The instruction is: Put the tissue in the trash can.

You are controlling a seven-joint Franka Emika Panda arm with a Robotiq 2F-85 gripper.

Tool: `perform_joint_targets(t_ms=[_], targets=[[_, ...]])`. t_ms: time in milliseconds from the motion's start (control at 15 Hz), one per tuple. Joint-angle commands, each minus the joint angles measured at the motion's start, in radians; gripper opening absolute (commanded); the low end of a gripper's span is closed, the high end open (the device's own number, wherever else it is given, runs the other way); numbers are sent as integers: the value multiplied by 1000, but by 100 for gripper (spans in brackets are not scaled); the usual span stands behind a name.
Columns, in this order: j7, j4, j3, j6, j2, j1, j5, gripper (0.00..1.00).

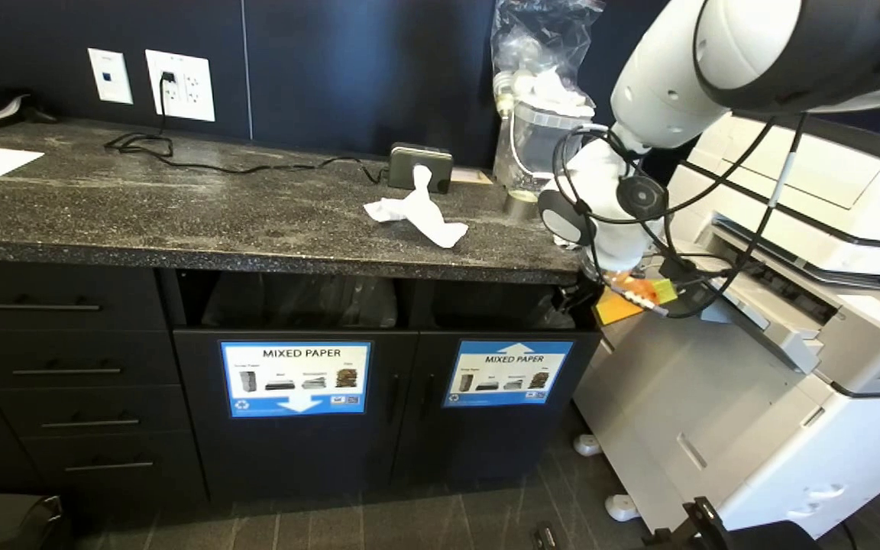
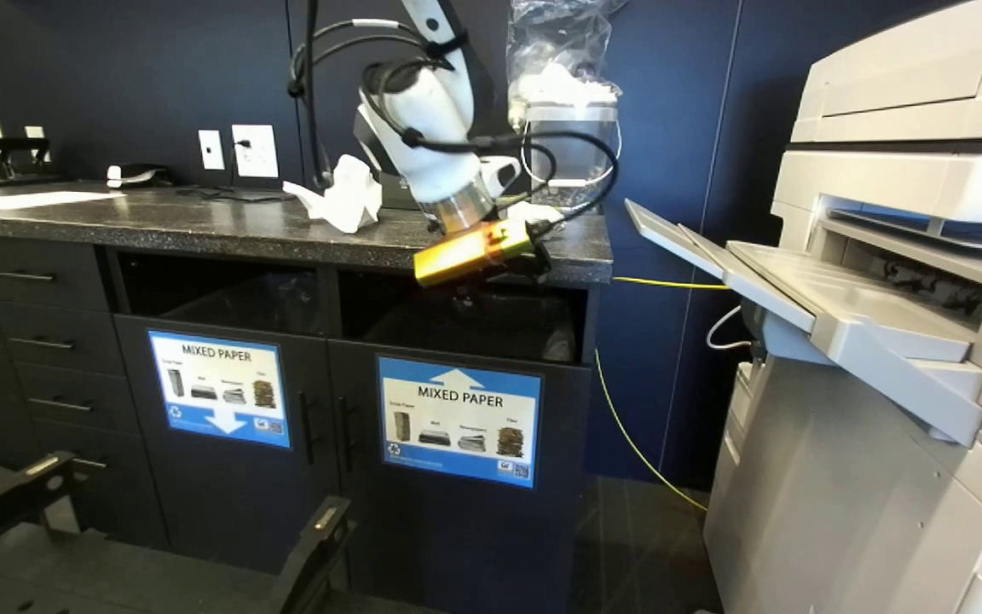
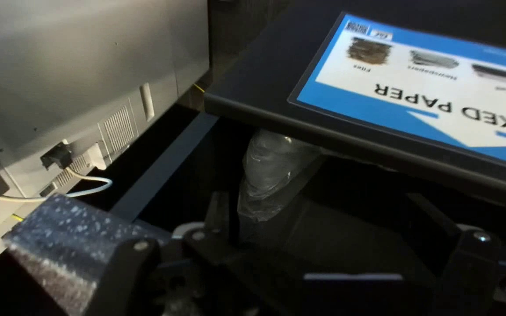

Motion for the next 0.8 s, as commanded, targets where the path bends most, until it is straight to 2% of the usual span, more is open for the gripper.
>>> perform_joint_targets(t_ms=[0,67,133,267,333,400,467,600,733], targets=[[188,-112,151,259,-169,27,-241,100],[73,-100,122,310,-192,77,-104,100],[95,-110,166,369,-230,84,-106,100],[74,-105,233,474,-295,96,-34,100],[154,-117,391,552,-336,8,-107,100],[161,-109,446,608,-363,-6,-77,100],[200,-88,443,551,-278,-31,-155,100],[220,-92,507,571,-309,-48,-171,100],[228,-97,511,565,-291,-68,-184,100]])
